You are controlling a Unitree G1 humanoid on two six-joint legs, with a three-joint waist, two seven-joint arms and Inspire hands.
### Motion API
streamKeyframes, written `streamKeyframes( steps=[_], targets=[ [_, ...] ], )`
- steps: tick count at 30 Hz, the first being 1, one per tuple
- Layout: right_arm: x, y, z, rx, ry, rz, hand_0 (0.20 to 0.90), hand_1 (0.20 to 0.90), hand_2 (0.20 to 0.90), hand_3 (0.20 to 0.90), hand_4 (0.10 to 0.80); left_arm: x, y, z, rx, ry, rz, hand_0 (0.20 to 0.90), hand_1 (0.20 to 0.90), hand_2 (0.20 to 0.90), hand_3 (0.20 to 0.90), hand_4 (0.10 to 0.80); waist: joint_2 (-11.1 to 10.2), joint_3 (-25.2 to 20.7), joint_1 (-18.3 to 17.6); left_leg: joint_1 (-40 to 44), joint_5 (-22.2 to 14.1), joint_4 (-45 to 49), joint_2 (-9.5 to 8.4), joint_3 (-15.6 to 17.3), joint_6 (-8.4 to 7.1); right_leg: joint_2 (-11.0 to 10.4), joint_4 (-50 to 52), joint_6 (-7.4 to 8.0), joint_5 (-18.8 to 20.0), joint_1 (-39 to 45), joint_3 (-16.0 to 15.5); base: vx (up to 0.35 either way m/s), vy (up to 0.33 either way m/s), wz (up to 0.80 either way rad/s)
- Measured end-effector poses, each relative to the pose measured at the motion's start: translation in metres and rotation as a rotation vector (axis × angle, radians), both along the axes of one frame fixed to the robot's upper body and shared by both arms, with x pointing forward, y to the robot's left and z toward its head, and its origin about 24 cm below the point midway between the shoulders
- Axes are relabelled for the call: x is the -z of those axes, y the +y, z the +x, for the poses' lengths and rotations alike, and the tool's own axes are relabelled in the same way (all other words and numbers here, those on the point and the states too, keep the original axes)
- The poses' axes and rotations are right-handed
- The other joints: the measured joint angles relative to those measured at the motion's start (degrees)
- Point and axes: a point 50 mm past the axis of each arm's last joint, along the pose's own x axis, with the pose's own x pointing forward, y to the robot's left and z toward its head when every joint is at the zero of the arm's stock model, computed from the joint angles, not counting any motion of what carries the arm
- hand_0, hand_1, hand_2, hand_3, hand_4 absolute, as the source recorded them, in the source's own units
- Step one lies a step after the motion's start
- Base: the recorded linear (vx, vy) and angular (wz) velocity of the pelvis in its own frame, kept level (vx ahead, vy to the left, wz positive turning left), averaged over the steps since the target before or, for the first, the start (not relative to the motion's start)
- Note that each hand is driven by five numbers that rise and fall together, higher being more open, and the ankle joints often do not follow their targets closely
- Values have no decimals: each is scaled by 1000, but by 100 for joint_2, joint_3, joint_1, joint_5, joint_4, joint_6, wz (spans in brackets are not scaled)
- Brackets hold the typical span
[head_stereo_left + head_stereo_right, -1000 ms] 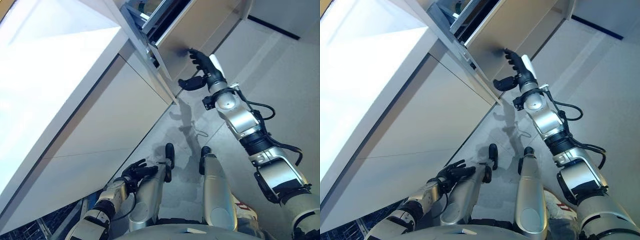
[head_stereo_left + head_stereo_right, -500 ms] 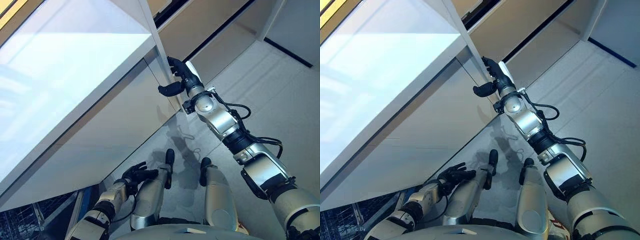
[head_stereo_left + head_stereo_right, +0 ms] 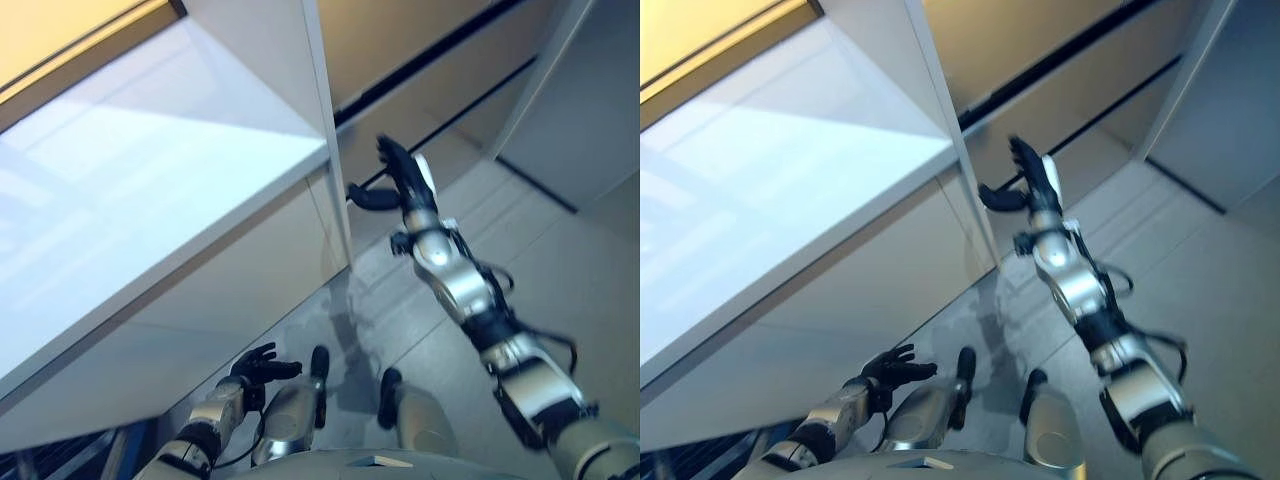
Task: Put drinks into fridge and close the fridge
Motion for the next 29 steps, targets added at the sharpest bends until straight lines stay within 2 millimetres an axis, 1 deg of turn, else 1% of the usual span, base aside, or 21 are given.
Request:
streamKeyframes(
  steps=[2,3,4,6,7,8,9,12,13,15,16,20,22,24,29],
  targets=[
    [40,-25,-35,74,116,58,900,900,900,900,800,3,4,-11,-43,8,6,900,900,900,900,800,-125,-173,-126,240,-18,-208,3,88,29,71,-333,83,104,266,91,-35,3,-22],
    [57,-37,-53,115,179,62,900,900,900,900,800,5,6,-17,-60,25,15,900,900,900,900,800,-155,-216,-255,344,-29,-286,5,123,49,88,-529,119,180,422,104,-35,1,-18],
    [68,-43,-64,136,222,63,900,900,900,900,800,6,7,-21,-73,34,20,900,900,900,900,800,-168,-247,-327,406,-35,-347,9,151,62,98,-649,146,225,507,118,-36,-1,-17],
    [101,-61,-98,205,386,48,900,900,900,900,800,9,16,-33,-136,66,39,900,900,900,900,800,-221,-363,-515,572,-56,-488,19,294,103,145,-1042,200,400,724,246,-81,-6,-31],
    [115,-68,-112,220,455,25,900,900,900,900,800,10,20,-36,-159,75,42,900,900,900,900,800,-240,-455,-565,610,-49,-562,23,334,113,160,-1213,215,475,794,272,-95,-6,-25],
    [125,-72,-123,230,513,14,900,900,900,900,800,10,23,-38,-178,82,44,900,900,900,900,800,-257,-544,-586,628,-43,-615,25,353,121,168,-1311,223,514,826,290,-81,-3,-11],
    [143,-79,-144,259,638,2,900,900,900,900,800,11,29,-42,-198,93,51,900,900,900,900,800,-290,-639,-620,699,-42,-665,19,360,125,173,-1449,237,559,933,316,-73,-6,-6],
    [178,-87,-189,311,868,7,900,900,900,900,800,16,39,-56,-206,133,73,900,900,900,900,800,-352,-928,-627,801,-43,-792,24,376,130,188,-1592,246,591,1013,359,-50,-13,-8],
    [189,-89,-207,326,961,11,900,900,900,900,800,18,41,-62,-207,155,74,900,900,900,900,800,-365,-1023,-621,860,-43,-852,26,380,130,195,-1631,246,592,1062,360,0,0,0],
    [202,-90,-237,329,1092,18,900,900,900,900,800,21,44,-70,-201,173,71,900,900,900,900,800,-383,-1052,-625,999,-46,-907,22,381,133,198,-1763,261,612,1222,370,0,0,0],
    [207,-89,-247,321,1144,25,900,900,900,900,800,22,45,-74,-183,180,79,900,900,900,900,800,-394,-1073,-620,1016,-46,-909,24,381,134,200,-1807,260,629,1254,370,0,0,0],
    [217,-81,-275,242,1297,75,900,900,900,900,800,26,46,-87,-125,205,87,900,900,900,900,800,-419,-1104,-606,1046,-54,-909,26,442,141,201,-1868,267,642,1287,388,7,-11,-2],
    [218,-80,-277,225,1315,95,900,900,900,900,800,27,46,-90,-129,217,91,900,900,900,900,800,-444,-1118,-596,1046,-54,-909,26,452,142,204,-1879,269,657,1284,408,30,-19,-4],
    [219,-76,-277,197,1334,110,900,900,900,900,800,27,48,-93,-133,223,99,900,900,900,900,800,-512,-1162,-599,1050,-57,-909,27,468,143,207,-1883,249,670,1283,416,57,-15,-3],
    [219,-74,-275,141,1343,87,900,900,900,900,800,27,49,-92,-132,205,105,900,900,900,900,800,-582,-1189,-571,1049,-75,-909,19,536,158,206,-1876,254,674,1248,492,11,-1,-6]
  ],
)
